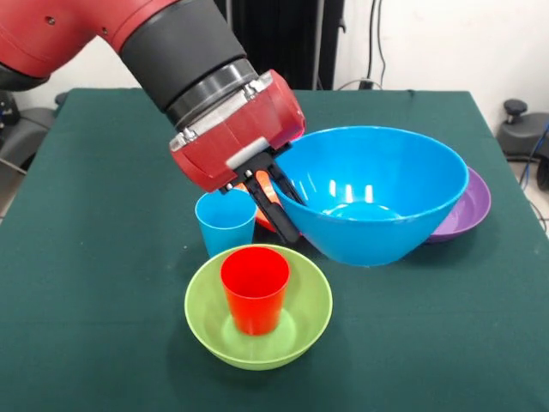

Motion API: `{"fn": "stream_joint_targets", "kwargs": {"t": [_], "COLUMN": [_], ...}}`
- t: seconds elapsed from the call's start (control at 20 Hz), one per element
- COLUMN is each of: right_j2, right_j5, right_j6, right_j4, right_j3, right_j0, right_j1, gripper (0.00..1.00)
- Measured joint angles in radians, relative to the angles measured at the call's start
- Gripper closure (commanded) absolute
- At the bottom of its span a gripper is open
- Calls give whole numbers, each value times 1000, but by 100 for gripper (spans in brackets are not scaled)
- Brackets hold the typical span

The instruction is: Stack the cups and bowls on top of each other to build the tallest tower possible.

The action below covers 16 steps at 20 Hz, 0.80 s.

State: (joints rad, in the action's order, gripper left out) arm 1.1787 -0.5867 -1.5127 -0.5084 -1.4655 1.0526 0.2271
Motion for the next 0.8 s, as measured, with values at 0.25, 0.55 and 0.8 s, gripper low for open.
{"fn": "stream_joint_targets", "kwargs": {"t": [0.25,0.55,0.8], "right_j2": [9,9,10], "right_j5": [-49,-115,-132], "right_j6": [13,16,16], "right_j4": [0,0,-1], "right_j3": [-15,-17,-16], "right_j0": [30,60,66], "right_j1": [12,41,49], "gripper": [100,100,100]}}
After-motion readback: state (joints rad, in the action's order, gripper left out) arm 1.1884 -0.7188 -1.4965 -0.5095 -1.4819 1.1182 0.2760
